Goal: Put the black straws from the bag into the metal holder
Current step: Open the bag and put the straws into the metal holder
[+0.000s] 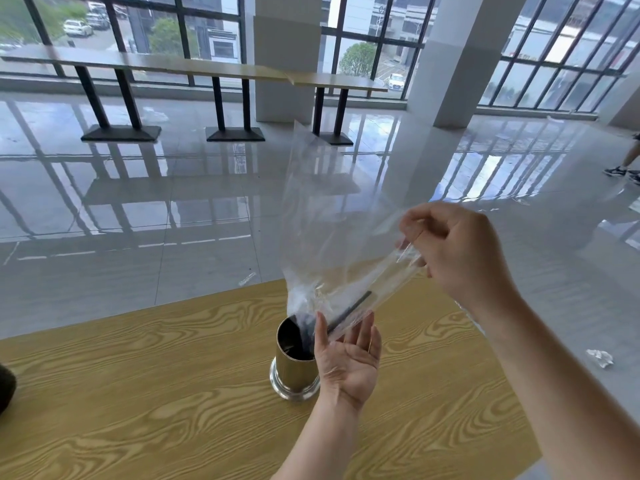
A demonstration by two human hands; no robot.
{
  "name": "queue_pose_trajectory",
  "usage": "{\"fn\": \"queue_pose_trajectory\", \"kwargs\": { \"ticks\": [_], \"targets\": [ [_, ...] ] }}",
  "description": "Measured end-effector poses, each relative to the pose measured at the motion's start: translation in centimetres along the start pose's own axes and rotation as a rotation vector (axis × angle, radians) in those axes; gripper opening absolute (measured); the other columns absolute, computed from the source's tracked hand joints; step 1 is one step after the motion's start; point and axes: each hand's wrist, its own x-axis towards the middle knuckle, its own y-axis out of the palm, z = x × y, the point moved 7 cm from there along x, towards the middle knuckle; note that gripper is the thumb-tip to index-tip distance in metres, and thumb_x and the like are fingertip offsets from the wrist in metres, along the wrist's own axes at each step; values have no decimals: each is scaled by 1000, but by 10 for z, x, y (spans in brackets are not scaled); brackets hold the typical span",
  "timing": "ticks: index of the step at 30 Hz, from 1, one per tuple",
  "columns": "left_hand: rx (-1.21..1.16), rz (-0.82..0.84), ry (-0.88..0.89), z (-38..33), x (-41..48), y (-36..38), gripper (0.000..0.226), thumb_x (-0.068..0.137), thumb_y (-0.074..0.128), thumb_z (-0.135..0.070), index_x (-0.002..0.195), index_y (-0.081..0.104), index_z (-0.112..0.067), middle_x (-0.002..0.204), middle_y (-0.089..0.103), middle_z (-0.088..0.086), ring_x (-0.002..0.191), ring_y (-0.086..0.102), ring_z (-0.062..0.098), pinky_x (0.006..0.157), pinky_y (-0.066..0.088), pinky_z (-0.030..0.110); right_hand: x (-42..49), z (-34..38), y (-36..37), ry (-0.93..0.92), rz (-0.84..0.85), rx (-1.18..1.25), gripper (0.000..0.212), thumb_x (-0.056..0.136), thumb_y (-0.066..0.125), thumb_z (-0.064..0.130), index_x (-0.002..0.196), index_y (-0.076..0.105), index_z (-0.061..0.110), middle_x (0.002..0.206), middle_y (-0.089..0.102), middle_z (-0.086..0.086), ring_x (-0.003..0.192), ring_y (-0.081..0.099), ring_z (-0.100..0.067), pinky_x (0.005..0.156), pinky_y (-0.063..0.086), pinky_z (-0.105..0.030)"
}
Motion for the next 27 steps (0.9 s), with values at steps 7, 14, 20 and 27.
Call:
{"fn": "queue_pose_trajectory", "kwargs": {
  "ticks": [7,14,20,27],
  "targets": [
    [-29,0,22,-5,0,-2,69,70,83,-45,119,60,-1,98,73,18,82,72,29,68,62,37,-10,-14,14,92,145,261,14,97,63,18,86,72,19,76,76,-9,64,73,-25,59,59,-37],
    [-6,-3,61,-16,1,-4,42,74,78,-38,101,66,-9,87,73,12,72,72,24,68,59,32,-22,-33,11,163,38,238,15,96,65,17,84,72,21,70,76,-4,59,73,-22,58,60,-33],
    [-12,-33,47,-11,-2,-5,72,69,80,-49,125,61,-8,100,72,19,87,69,33,82,57,42,-22,-15,12,61,59,164,15,90,64,40,90,72,27,71,75,1,62,74,-18,69,61,-54],
    [-10,-90,61,-9,-10,-7,92,70,74,-66,137,55,-5,130,66,14,99,69,31,88,54,42,-9,18,1,-92,184,89,11,94,65,30,95,74,26,81,77,5,67,73,-15,69,61,-49]
  ]
}}
